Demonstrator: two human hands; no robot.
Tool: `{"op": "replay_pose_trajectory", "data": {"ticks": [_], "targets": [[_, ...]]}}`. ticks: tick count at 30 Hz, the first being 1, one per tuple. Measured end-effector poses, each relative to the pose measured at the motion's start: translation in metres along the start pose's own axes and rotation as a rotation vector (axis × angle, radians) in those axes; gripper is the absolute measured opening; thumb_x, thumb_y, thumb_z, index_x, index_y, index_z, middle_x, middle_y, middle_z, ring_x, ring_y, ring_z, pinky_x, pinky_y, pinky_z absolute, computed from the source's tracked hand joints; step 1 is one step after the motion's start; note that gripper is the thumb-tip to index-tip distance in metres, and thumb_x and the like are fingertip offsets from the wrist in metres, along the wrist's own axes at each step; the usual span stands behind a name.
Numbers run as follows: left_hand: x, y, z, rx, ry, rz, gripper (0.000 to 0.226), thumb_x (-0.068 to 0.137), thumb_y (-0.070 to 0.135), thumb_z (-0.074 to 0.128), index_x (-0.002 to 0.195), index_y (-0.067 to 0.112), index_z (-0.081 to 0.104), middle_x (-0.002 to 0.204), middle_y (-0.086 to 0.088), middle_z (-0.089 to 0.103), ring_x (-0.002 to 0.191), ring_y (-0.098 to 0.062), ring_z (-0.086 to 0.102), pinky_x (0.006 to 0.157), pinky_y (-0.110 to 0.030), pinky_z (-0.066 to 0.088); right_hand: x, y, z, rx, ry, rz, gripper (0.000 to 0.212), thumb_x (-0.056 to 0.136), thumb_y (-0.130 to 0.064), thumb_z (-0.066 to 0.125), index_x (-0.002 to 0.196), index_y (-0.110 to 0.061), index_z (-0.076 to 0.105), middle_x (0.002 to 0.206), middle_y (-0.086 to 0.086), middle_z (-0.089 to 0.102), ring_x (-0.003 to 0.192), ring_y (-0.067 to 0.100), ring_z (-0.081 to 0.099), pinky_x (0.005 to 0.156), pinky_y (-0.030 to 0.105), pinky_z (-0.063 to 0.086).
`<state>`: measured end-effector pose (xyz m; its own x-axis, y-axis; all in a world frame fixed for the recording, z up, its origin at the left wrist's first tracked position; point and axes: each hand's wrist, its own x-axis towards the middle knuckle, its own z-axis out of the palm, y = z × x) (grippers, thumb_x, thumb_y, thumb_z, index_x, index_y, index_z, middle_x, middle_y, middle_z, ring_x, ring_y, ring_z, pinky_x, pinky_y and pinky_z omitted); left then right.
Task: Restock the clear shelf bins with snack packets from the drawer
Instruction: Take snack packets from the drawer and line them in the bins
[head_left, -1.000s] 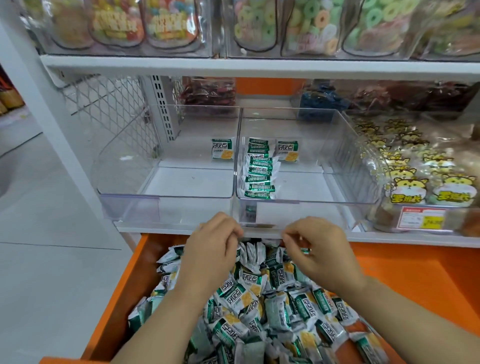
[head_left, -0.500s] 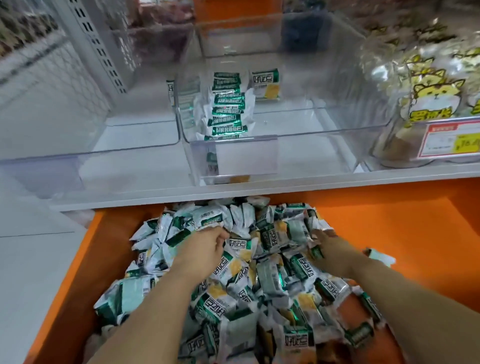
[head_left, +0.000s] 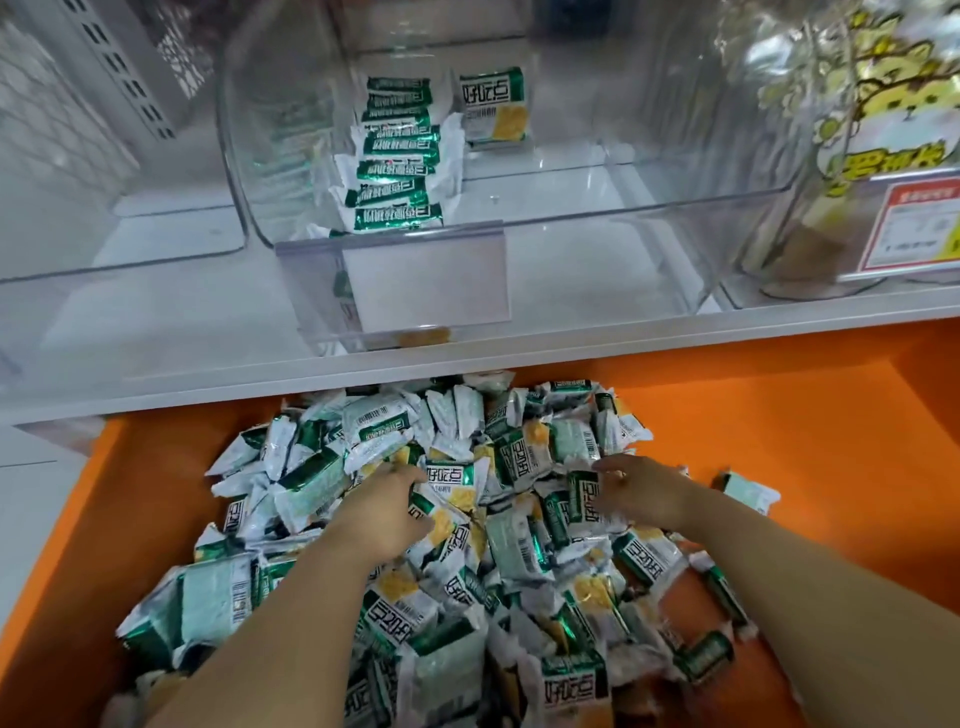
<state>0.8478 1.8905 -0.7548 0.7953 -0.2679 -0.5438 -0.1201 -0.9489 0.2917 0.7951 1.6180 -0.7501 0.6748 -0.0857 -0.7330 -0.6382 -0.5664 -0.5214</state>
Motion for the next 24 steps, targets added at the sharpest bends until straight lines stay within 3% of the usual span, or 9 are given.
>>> {"op": "replay_pose_trajectory", "data": {"ticks": [2,5,8,11,13,16,19,22,24], "targets": [[0.001,0.002,0.001,0.02,-0.031,-0.001,0.062,0.09,0.033,0.063,0.144,0.024,0.033,0.146,-0.007,0.037,0.112,-0.021,0.057,0.092,-0.03,0.047,-0.002,0.0,0.003,0.011,-0.008,0.025,0.058,0.091,-0.019,0.063,0.142,-0.011,0.037,0.119,0.005,0.049,0.074,0.015,0.053,0.066,0.027,0.05],[0.001,0.004,0.001,0.006,-0.066,-0.006,0.071,0.087,0.032,0.067,0.146,0.021,0.028,0.141,-0.009,0.043,0.102,-0.019,0.056,0.083,-0.026,0.045,-0.003,0.001,0.005,0.096,-0.051,0.056,0.037,0.089,-0.018,0.067,0.119,-0.005,0.05,0.134,0.002,0.042,0.1,0.02,0.055,0.085,0.038,0.056],[0.0,0.006,0.001,0.012,-0.06,0.001,0.077,0.085,0.031,0.069,0.147,0.019,0.026,0.133,-0.011,0.048,0.083,-0.015,0.052,0.073,-0.025,0.041,-0.003,-0.003,0.009,0.151,-0.073,0.109,0.067,0.087,-0.013,0.069,0.141,-0.004,0.03,0.134,0.011,0.039,0.099,0.024,0.053,0.082,0.039,0.058],[-0.001,0.009,0.002,-0.031,-0.058,0.027,0.076,0.085,0.027,0.069,0.147,0.018,0.026,0.128,-0.008,0.048,0.083,-0.013,0.05,0.071,-0.024,0.039,-0.004,-0.006,0.013,0.125,-0.08,0.128,0.065,0.087,-0.014,0.069,0.139,0.0,0.032,0.107,0.017,0.053,0.072,0.016,0.05,0.067,0.027,0.056],[-0.001,0.01,0.002,-0.07,-0.063,0.039,0.077,0.085,0.026,0.07,0.147,0.018,0.026,0.124,-0.008,0.049,0.088,-0.015,0.05,0.071,-0.023,0.037,-0.004,-0.007,0.012,0.073,-0.101,0.12,0.069,0.087,-0.016,0.068,0.141,-0.002,0.029,0.092,0.011,0.053,0.066,0.014,0.047,0.053,0.021,0.044],[-0.003,0.009,-0.001,-0.134,-0.043,0.037,0.076,0.083,0.03,0.072,0.146,0.018,0.03,0.137,-0.009,0.047,0.115,-0.021,0.051,0.086,-0.022,0.039,-0.005,-0.006,0.009,-0.043,-0.073,0.053,0.09,0.082,-0.022,0.074,0.15,-0.013,0.014,0.138,0.013,0.043,0.103,0.024,0.053,0.071,0.025,0.047],[-0.005,0.01,-0.002,-0.188,-0.014,0.033,0.069,0.082,0.032,0.073,0.141,0.016,0.04,0.14,-0.009,0.047,0.122,-0.021,0.049,0.097,-0.026,0.04,-0.007,-0.007,0.01,-0.091,-0.037,0.015,0.104,0.079,-0.025,0.077,0.152,-0.011,0.005,0.151,0.015,0.03,0.128,0.031,0.043,0.092,0.033,0.044],[-0.01,0.016,-0.003,-0.169,-0.009,0.068,0.062,0.084,0.032,0.071,0.139,0.017,0.045,0.138,-0.005,0.046,0.118,-0.019,0.049,0.09,-0.02,0.036,-0.01,-0.011,0.014,-0.074,-0.082,-0.002,0.09,0.081,-0.03,0.075,0.148,-0.01,0.018,0.145,0.013,0.037,0.114,0.026,0.052,0.089,0.031,0.05],[-0.012,0.018,-0.003,-0.176,-0.06,0.073,0.058,0.088,0.026,0.066,0.14,0.018,0.042,0.139,-0.004,0.044,0.109,-0.014,0.049,0.084,-0.017,0.034,-0.011,-0.013,0.016,-0.036,-0.152,0.017,0.065,0.086,-0.031,0.068,0.139,-0.011,0.035,0.138,0.01,0.043,0.109,0.023,0.054,0.089,0.033,0.054]]}}
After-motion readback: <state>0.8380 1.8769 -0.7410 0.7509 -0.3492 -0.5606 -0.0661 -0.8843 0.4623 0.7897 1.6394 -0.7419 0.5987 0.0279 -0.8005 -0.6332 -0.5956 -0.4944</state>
